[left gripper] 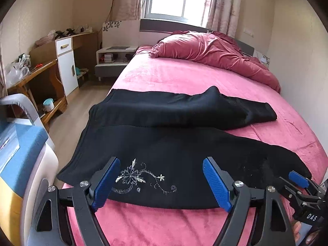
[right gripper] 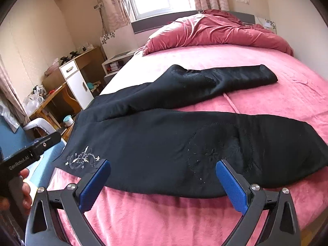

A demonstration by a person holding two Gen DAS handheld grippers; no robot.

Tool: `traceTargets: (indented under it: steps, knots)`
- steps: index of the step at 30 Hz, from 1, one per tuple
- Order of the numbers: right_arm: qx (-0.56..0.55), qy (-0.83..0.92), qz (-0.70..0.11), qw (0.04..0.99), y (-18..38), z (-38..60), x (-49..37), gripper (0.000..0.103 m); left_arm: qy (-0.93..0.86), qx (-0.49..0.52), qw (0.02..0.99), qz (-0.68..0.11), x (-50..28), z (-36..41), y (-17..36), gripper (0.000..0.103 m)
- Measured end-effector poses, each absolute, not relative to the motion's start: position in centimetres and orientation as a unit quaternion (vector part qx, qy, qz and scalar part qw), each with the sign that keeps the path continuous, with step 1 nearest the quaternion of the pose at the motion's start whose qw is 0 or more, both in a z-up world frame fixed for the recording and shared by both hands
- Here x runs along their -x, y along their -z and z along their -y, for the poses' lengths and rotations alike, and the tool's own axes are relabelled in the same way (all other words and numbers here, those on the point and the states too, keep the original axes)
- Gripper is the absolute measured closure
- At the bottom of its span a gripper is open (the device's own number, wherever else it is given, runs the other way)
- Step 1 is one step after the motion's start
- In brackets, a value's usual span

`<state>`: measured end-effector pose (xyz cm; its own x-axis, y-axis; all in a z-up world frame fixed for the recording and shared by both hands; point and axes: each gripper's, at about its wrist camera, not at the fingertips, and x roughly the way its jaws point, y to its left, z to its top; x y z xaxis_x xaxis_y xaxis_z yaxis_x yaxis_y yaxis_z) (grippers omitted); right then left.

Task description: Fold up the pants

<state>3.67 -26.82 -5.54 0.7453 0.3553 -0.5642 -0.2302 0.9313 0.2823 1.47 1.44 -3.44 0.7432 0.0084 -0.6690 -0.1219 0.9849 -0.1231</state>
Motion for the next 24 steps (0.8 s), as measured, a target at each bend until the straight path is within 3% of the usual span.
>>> traceTargets:
  steps: [24]
  knots:
    - [-0.108,-0.149,-0.339,0.923,5.8,26.9,-3.53,0.0,-0.051,0.079,0.926,-0.365,-0.44,-1.9,3.44,0.018]
